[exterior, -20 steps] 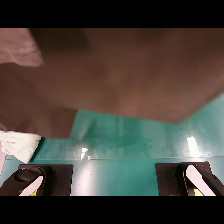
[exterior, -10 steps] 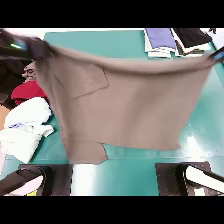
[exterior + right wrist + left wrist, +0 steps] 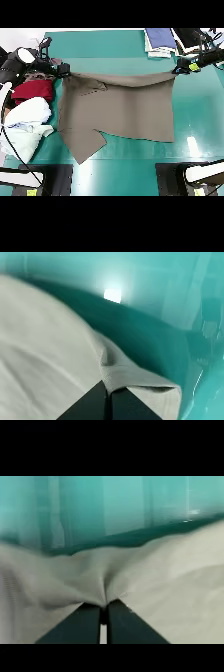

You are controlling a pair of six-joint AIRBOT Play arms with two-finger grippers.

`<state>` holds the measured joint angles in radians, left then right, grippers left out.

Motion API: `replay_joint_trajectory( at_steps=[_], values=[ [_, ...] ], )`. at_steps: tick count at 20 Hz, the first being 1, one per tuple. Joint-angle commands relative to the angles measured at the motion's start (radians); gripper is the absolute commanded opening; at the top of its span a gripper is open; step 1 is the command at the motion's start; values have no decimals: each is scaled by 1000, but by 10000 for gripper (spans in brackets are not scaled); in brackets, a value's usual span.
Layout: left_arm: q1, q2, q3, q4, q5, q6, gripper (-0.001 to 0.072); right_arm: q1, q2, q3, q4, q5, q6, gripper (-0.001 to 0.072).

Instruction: Fold the shirts.

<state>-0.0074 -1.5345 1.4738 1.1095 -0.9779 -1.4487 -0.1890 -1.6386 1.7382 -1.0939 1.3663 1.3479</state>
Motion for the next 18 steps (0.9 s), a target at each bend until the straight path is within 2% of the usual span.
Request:
replay_joint_trajectory(
  at_steps=[1, 4, 11, 12, 13, 14, 18],
  values=[
    [93, -35, 0, -49, -142, 111, 25, -20, -33, 45, -1, 51, -5, 12],
    [124, -35, -36, -45, -257, 182, 25, -37, 19, -92, -3, 56, -6, 12],
    [78, -38, -135, -37, -213, 188, 28, 27, 43, -323, -6, -30, -13, 17],
    [81, -36, -135, -27, -211, 162, 140, 31, 43, -330, -4, -35, -13, 198],
    [81, -31, -135, -6, -212, 124, 464, 31, 43, -329, 3, -36, -13, 455],
    [81, -21, -131, 33, -231, 74, 566, 31, 48, -323, 8, -27, -13, 456],
    [81, 135, -197, 183, -301, 4, 568, 15, 192, -408, 2, 4, -13, 453]
  ],
)
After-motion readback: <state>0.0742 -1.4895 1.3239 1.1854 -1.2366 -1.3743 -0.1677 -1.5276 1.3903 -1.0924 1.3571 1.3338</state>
